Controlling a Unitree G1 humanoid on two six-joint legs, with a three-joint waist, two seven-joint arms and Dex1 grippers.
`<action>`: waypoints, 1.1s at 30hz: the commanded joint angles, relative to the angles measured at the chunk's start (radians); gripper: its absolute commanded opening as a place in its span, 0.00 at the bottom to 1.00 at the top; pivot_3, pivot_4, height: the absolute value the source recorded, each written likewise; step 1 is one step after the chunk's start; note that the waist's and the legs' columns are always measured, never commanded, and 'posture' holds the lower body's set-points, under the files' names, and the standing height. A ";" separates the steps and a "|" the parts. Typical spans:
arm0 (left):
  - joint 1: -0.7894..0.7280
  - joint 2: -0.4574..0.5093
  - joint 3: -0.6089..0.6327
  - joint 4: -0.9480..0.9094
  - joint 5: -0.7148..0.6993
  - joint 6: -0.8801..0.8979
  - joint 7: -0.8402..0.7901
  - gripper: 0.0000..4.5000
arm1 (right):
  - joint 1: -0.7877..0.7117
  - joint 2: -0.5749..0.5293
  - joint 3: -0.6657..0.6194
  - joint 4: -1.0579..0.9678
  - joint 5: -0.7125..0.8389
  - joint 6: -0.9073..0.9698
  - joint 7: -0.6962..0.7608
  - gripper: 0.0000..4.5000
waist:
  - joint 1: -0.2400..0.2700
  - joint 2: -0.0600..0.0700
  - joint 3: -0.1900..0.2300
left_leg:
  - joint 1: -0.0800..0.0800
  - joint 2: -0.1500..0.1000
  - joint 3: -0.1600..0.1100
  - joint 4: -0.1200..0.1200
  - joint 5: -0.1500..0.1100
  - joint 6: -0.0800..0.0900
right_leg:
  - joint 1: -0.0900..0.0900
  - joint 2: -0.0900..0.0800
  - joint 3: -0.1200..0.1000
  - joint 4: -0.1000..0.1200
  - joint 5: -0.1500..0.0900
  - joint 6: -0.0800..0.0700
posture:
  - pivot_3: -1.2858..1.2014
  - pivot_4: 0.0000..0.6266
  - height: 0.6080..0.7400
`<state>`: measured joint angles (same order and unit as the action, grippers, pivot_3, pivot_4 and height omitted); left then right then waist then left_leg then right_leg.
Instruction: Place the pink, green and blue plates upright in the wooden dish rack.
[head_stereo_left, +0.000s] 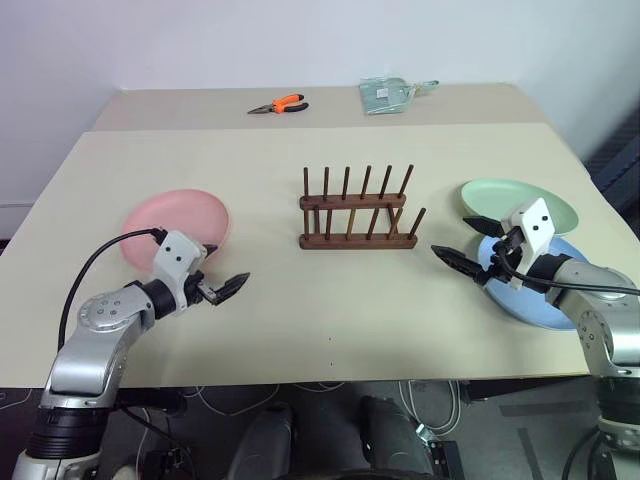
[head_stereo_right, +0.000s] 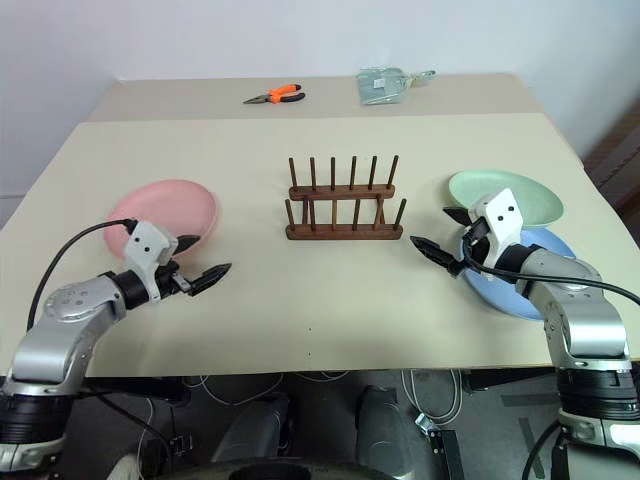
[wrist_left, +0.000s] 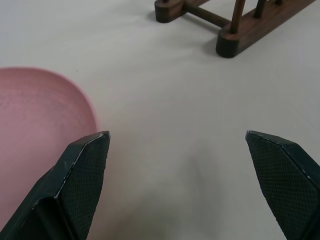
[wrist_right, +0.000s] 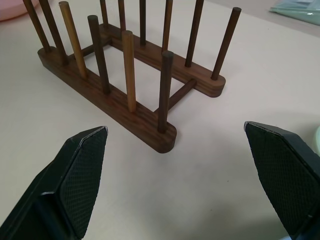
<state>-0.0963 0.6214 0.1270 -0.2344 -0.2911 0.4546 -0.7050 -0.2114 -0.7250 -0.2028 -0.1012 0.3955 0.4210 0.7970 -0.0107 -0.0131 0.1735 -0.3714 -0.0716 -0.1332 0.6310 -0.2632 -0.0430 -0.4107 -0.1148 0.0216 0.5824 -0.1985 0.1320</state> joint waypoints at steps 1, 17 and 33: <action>-0.031 -0.005 -0.017 0.009 0.006 -0.015 0.003 0.99 | -0.037 0.011 0.011 0.003 -0.036 -0.051 -0.025 1.00 | 0.000 0.000 0.000 | 0.000 0.000 0.000 0.000 0.000 0.000 | 0.000 0.000 0.000 0.000 0.000 0.000 | 0.52 0.24 1.00; -0.552 -0.135 -0.350 0.688 0.183 -0.279 -0.275 0.99 | 0.132 0.046 0.016 -0.292 -0.008 0.070 -0.113 1.00 | 0.019 -0.001 0.000 | -0.001 -0.001 0.000 0.001 0.000 0.000 | 0.000 0.000 -0.001 0.000 0.002 0.003 | 0.52 0.24 1.00; -0.881 -0.381 -0.364 1.355 0.313 -0.585 -0.401 0.29 | 0.335 0.082 -0.036 -0.545 -0.038 0.141 -0.264 1.00 | 0.023 -0.003 -0.001 | -0.001 -0.002 -0.001 0.002 -0.001 0.001 | 0.002 -0.002 -0.002 -0.001 -0.002 0.010 | 0.52 0.24 1.00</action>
<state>-0.9929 0.2361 -0.2229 1.1159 -0.0058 -0.1175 -1.0802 0.1223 -0.6230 -0.2079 -0.6085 0.3584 0.5691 0.5249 0.0127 -0.0162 0.1725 -0.3722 -0.0737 -0.1340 0.6329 -0.2639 -0.0416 -0.4090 -0.1167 0.0191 0.5819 -0.2002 0.1416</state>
